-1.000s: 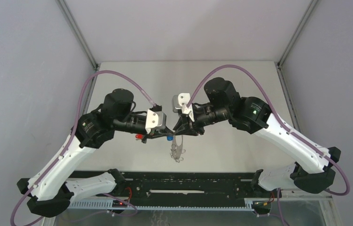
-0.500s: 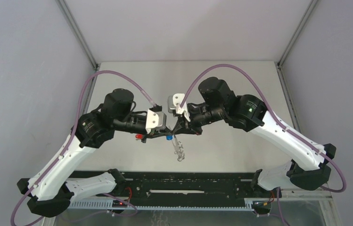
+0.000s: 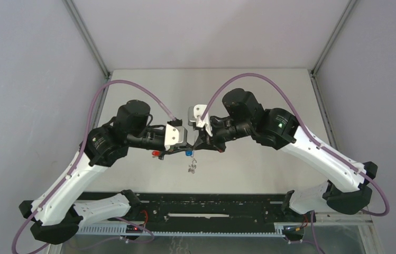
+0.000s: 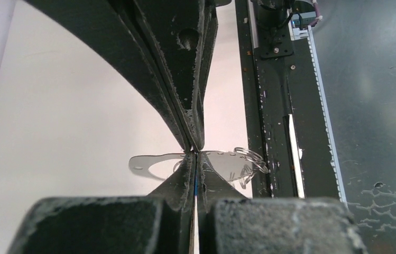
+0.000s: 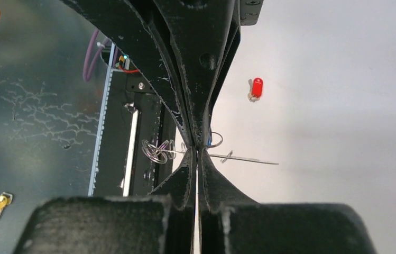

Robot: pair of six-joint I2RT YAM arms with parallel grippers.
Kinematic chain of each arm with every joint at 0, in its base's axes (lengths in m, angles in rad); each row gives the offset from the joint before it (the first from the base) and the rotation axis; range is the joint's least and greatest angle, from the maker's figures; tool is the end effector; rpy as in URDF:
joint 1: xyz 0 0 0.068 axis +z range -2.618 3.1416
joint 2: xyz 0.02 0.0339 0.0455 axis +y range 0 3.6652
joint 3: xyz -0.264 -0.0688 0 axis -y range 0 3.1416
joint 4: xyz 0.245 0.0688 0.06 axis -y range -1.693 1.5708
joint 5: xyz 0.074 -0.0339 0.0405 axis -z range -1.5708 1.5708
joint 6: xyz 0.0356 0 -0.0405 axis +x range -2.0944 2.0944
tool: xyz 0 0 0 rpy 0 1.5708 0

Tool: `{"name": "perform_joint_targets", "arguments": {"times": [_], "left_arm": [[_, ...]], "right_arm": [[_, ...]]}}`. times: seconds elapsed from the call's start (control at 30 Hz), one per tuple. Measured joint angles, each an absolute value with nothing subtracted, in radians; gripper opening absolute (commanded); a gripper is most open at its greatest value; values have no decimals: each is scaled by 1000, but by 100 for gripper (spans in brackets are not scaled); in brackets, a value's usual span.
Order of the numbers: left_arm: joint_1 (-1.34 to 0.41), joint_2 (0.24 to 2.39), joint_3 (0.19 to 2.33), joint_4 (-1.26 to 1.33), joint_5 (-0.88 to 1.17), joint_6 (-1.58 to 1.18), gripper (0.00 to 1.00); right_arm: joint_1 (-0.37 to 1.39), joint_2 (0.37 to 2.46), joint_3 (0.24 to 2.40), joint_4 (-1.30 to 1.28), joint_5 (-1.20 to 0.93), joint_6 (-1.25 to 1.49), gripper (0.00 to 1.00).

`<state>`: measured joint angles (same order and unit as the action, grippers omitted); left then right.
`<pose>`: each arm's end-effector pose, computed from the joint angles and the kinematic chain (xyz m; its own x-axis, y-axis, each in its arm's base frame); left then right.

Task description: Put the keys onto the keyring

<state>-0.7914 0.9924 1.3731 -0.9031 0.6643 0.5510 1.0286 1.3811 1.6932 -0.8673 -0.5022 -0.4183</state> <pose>0.1034 -0.1358 0.4304 0.1910 0.3932 -0.8994 0.9807 -0.0381 0.1916 0.1269 0.2439 0.4496 0.1422 -0.4540 -0.8796 -0.9894 -0.0903 -0.1133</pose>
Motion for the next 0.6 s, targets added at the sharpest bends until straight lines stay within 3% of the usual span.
{"name": "perform_joint_targets", "arguments": {"times": [0.1,0.13,0.23,0.27,0.33,0.6], "left_arm": [[-792,991,1373,-896,648,560,1],[-793,991,1373,-894,647,561,6],[-797,989,1373,-883,642,562,25],[-797,987,1373,-876,636,561,38],[-797,980,1373,-861,628,557,51],[-795,915,1370,-844,622,590,54]], "right_arm": [[1027,1334,1614,-787,-503,-376,0],[1027,1320,1593,-767,-503,-364,0],[1022,1282,1541,-709,-503,-321,0],[1020,1273,1528,-695,-505,-303,0],[1014,1253,1494,-663,-511,-271,0],[955,1149,1314,-509,-576,-147,0]]}}
